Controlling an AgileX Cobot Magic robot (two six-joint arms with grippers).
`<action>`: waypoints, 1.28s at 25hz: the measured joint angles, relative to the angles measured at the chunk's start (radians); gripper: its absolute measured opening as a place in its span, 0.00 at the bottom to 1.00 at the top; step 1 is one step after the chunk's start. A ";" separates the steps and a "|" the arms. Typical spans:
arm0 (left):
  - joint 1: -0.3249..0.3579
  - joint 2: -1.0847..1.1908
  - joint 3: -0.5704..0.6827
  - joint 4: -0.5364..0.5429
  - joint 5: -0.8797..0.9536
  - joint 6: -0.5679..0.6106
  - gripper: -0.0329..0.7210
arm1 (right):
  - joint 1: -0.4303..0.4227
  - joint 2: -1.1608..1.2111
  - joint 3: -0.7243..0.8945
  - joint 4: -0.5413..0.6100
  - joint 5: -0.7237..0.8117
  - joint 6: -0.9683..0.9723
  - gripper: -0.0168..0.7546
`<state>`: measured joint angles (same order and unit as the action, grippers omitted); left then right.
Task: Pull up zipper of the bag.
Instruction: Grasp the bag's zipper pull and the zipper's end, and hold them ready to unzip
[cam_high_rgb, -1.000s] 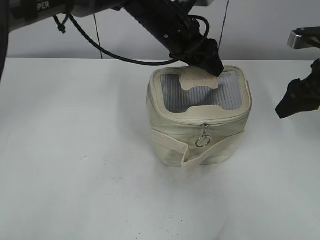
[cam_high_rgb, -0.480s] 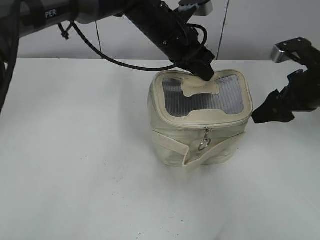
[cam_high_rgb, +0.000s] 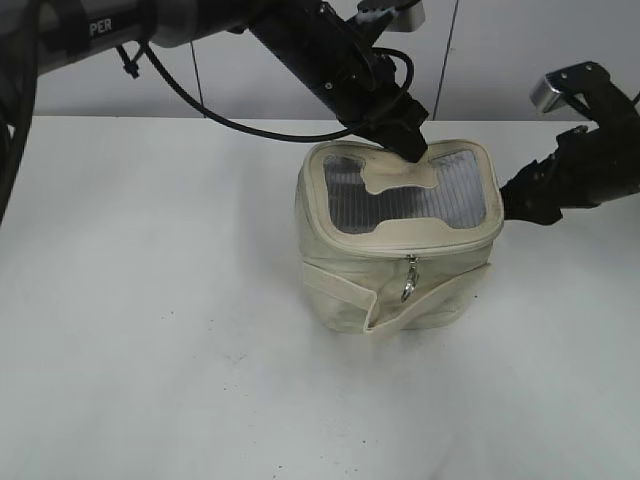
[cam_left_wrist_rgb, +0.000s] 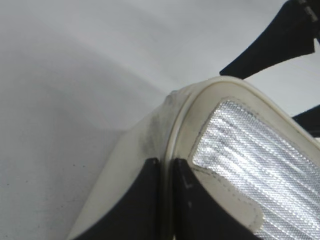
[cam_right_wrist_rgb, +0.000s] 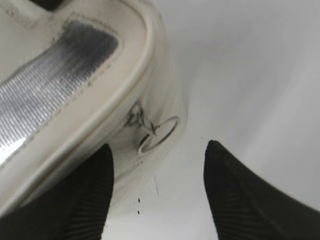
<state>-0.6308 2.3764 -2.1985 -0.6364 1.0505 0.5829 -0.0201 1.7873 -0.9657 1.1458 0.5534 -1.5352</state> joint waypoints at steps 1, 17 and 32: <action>0.000 0.000 0.000 0.000 0.000 0.000 0.10 | 0.000 0.000 0.000 0.028 -0.001 -0.026 0.56; 0.000 0.000 0.000 -0.005 0.005 0.000 0.10 | 0.000 0.009 0.000 -0.006 0.004 0.099 0.00; -0.004 -0.016 0.001 0.012 -0.002 -0.013 0.10 | 0.002 -0.159 0.000 -0.419 0.203 0.606 0.00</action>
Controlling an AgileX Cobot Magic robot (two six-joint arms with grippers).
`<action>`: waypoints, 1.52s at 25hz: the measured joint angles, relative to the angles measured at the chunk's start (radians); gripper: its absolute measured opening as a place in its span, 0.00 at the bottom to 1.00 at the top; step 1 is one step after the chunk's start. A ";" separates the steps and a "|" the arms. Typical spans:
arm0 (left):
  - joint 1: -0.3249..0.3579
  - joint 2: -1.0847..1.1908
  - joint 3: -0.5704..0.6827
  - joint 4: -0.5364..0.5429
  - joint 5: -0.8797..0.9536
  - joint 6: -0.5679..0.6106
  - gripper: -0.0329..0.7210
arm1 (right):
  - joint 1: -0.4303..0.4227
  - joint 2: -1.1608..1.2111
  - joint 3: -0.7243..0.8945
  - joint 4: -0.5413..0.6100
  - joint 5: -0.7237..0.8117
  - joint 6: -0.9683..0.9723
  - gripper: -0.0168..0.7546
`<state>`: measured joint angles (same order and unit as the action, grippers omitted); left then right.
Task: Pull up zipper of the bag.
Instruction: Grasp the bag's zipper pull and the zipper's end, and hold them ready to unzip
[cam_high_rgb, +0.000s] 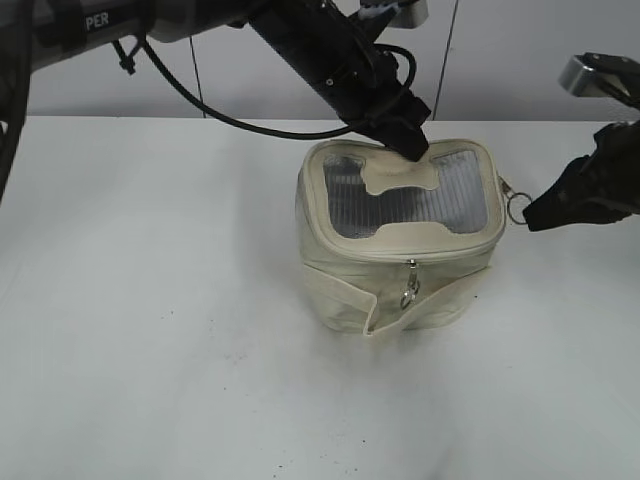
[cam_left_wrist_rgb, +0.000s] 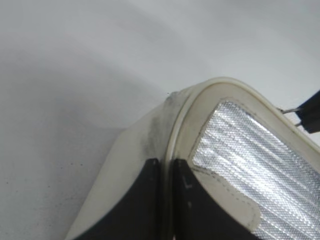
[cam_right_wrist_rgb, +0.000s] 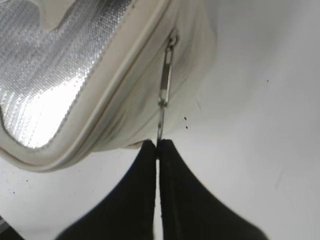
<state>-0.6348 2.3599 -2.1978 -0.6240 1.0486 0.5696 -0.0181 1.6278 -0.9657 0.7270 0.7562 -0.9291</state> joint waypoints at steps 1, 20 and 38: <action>0.000 0.000 0.000 0.000 -0.001 -0.009 0.10 | 0.004 -0.013 0.000 -0.017 0.016 0.025 0.00; 0.000 0.000 0.000 0.004 -0.004 -0.028 0.10 | 0.443 -0.183 0.176 -0.145 -0.104 0.290 0.00; -0.002 -0.021 0.000 0.048 0.032 -0.035 0.25 | 0.471 -0.170 0.112 -0.070 -0.224 0.521 0.69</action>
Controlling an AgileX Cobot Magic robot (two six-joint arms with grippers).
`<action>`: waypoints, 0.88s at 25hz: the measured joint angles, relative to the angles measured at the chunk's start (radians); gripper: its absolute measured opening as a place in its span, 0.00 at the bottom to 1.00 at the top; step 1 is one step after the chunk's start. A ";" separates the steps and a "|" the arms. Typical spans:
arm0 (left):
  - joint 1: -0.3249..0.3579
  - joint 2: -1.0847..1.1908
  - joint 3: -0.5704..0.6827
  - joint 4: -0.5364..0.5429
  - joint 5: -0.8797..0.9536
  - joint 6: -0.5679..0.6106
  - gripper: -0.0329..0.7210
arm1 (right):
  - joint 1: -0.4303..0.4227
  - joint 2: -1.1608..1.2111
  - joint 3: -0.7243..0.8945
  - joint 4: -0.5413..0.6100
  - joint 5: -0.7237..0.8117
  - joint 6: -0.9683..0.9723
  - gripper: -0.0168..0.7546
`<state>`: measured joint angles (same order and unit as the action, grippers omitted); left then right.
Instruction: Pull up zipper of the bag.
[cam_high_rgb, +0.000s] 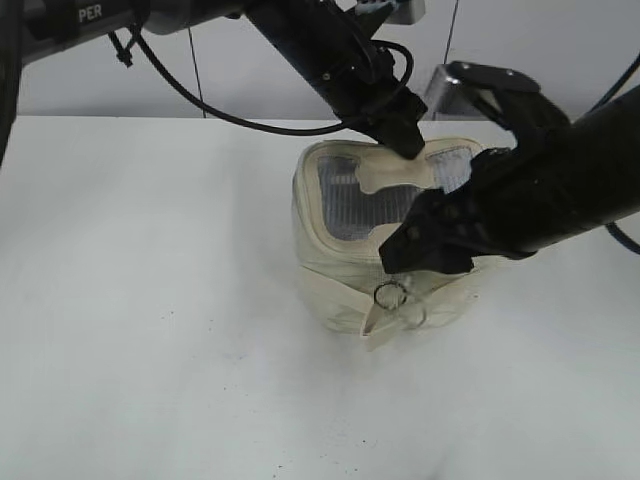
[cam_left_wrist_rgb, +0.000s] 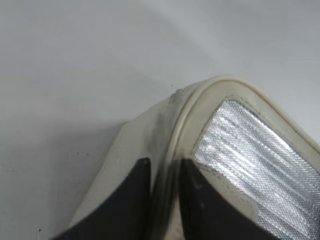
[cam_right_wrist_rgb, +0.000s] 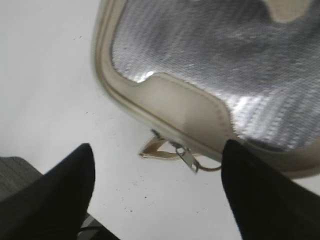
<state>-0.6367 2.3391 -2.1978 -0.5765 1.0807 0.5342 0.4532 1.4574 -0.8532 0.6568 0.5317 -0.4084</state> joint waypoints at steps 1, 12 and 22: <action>0.000 -0.009 0.000 0.013 0.009 0.000 0.33 | -0.026 -0.009 0.000 -0.002 0.003 0.012 0.76; 0.000 -0.190 0.002 0.392 0.129 -0.222 0.56 | -0.255 -0.135 -0.022 -0.353 0.129 0.279 0.85; 0.003 -0.384 0.031 0.648 0.136 -0.444 0.56 | -0.261 -0.339 -0.022 -0.666 0.503 0.505 0.80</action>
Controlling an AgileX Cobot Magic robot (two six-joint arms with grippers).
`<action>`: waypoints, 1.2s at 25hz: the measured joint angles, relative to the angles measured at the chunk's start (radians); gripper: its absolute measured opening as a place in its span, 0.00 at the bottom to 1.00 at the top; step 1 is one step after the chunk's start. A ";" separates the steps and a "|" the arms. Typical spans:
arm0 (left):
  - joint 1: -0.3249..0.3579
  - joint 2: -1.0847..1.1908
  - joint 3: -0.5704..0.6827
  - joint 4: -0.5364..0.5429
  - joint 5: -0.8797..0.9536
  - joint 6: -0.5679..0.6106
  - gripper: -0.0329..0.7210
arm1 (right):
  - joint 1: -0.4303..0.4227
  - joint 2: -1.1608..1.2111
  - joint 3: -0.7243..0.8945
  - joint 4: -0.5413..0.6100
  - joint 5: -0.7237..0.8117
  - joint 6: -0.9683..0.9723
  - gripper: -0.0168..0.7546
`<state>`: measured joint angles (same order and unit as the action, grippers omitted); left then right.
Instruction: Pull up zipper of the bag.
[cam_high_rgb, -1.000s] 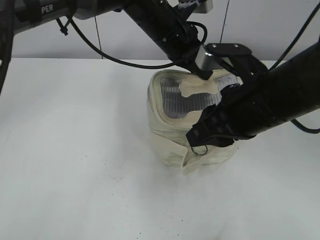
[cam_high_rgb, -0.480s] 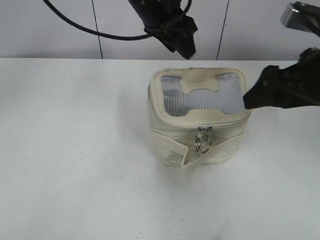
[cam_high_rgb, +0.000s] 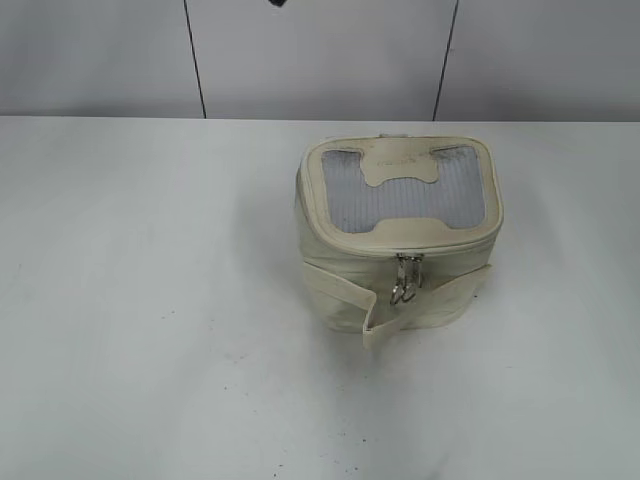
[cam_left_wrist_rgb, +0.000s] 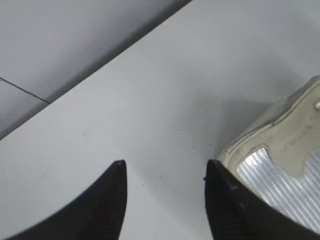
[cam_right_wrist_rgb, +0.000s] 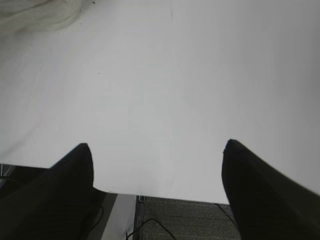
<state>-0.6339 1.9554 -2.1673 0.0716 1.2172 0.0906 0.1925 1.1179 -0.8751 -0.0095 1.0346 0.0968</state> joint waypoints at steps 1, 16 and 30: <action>0.000 -0.032 0.023 0.000 -0.001 -0.004 0.56 | 0.000 -0.026 0.000 -0.002 0.027 0.001 0.79; 0.000 -0.737 0.925 -0.059 0.001 -0.061 0.56 | 0.000 -0.610 0.129 -0.006 0.149 -0.015 0.78; 0.000 -1.688 1.585 -0.072 -0.080 -0.061 0.56 | 0.000 -0.946 0.354 0.002 0.059 -0.080 0.77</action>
<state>-0.6339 0.2675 -0.5823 0.0000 1.1376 0.0293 0.1925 0.1721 -0.5213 -0.0074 1.0939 0.0172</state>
